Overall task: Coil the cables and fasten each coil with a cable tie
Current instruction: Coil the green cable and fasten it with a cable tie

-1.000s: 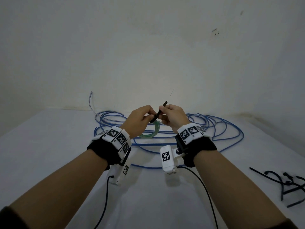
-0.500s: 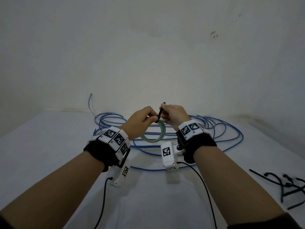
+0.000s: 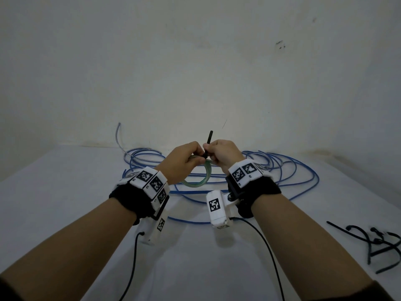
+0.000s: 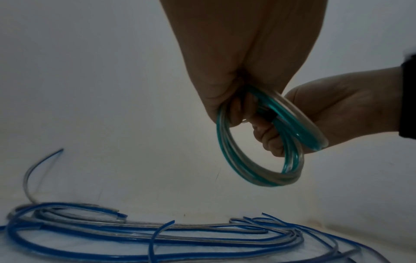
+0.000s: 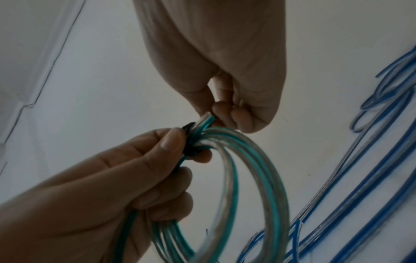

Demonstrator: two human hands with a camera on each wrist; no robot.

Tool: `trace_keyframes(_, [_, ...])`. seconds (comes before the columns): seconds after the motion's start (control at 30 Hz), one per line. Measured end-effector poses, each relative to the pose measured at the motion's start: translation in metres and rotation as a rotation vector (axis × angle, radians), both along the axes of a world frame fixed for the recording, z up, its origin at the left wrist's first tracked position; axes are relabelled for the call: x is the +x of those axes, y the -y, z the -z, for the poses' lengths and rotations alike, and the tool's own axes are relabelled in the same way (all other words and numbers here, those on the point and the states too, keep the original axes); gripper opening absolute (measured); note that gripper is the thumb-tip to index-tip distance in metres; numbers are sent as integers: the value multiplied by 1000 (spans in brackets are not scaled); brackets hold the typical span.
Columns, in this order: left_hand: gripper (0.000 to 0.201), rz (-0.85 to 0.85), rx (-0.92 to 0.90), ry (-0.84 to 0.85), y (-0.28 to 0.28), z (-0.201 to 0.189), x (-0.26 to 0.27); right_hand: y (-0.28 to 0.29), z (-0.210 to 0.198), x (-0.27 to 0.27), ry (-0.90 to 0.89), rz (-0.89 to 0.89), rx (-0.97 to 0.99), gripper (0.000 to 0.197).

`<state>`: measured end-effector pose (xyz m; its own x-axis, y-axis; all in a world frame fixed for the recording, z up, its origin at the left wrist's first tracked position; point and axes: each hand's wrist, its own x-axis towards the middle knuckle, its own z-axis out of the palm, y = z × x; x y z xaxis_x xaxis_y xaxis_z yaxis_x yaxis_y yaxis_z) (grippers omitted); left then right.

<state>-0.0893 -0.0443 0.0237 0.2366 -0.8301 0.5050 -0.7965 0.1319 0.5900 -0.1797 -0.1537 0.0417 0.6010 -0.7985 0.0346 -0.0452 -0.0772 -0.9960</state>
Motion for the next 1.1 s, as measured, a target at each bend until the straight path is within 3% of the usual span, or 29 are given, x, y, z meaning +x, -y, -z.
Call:
trace_keyframes(0.33, [4, -31, -8, 45, -7, -7, 8, -1, -3, 12, -28, 48, -88, 29])
trace_keyframes(0.47, [6, -175, -58, 1, -12, -9, 20, -13, -8, 12, 65, 4, -122, 22])
trace_keyframes(0.57, [12, -380, -164, -104, -19, -12, 37, -31, -12, 20, 67, -11, -202, 13])
trace_keyframes(0.67, [12, -471, -228, -229, -30, -14, 48, -55, -10, 38, 94, -138, -195, 13])
trace_keyframes(0.77, [8, -463, -204, -451, -39, -17, 61, -73, -8, 59, 109, -201, -158, 19])
trace_keyframes(0.83, [15, -411, -183, -643, -48, -19, 74, -82, -8, 74, 108, -224, -126, 19])
trace_keyframes(0.9, [21, -368, -159, -723, -61, -22, 87, -90, -8, 91, 87, -248, -133, 18])
trace_keyframes(1.0, [27, -317, -138, -733, -79, -23, 107, -100, -6, 120, 38, -242, -189, 23])
trace_keyframes(1.1, [23, -389, -91, -561, -98, -21, 138, -109, -5, 148, 25, -259, -168, 13])
